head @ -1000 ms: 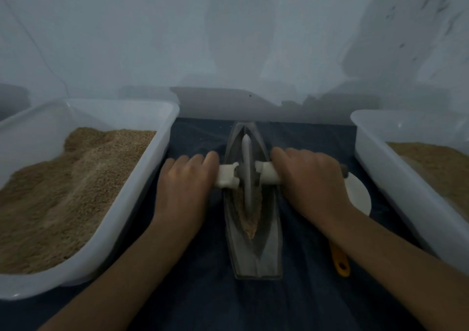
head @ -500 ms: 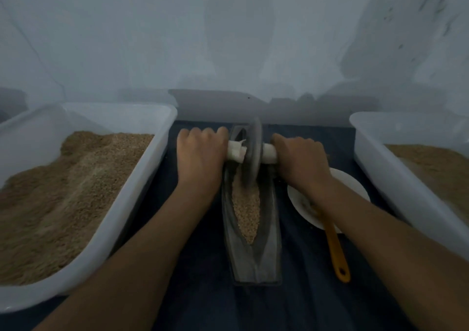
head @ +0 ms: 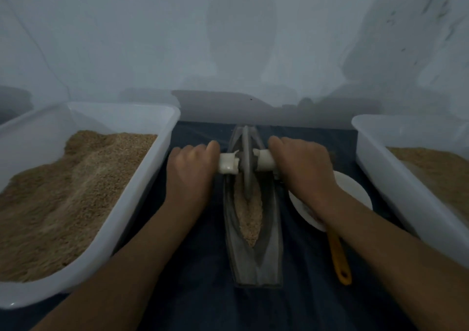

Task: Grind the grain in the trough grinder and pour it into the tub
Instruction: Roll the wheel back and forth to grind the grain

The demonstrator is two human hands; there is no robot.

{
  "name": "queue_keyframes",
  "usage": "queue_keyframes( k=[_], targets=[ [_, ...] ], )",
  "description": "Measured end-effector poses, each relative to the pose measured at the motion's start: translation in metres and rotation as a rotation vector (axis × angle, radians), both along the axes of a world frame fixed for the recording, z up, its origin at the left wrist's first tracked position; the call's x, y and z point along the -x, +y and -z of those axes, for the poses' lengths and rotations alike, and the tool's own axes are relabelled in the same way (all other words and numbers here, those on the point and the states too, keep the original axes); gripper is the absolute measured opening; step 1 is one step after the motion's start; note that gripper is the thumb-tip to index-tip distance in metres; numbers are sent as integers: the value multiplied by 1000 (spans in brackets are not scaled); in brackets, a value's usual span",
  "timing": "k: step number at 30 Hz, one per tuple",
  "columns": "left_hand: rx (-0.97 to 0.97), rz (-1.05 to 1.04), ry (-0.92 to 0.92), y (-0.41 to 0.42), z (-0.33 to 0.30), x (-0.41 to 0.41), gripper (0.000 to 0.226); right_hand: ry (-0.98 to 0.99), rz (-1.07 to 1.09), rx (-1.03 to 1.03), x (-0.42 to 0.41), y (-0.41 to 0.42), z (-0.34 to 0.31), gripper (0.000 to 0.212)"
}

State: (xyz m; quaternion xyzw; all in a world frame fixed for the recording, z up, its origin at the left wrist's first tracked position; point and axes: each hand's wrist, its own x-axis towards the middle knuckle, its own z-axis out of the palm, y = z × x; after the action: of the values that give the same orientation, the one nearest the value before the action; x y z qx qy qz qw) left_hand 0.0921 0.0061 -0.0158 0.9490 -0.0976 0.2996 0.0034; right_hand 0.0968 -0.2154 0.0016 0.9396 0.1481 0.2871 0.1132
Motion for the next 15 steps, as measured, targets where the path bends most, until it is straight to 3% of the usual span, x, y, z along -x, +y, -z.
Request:
queue_keyframes(
  k=[4, 8, 11, 15],
  targets=[
    [16, -61, 72, -7, -5, -28, 21, 28, 44, 52, -29, 8, -14, 36],
    [47, -12, 62, -2, -3, 10, 16, -33, 40, 8, 2, 8, -6, 22],
    [-17, 86, -32, 7, 3, 53, 23, -139, -77, -81, 50, 3, 10, 8],
    [-76, 150, -180, 12, 8, 77, 19, -235, -133, -103, 87, -8, 26, 9]
  ],
)
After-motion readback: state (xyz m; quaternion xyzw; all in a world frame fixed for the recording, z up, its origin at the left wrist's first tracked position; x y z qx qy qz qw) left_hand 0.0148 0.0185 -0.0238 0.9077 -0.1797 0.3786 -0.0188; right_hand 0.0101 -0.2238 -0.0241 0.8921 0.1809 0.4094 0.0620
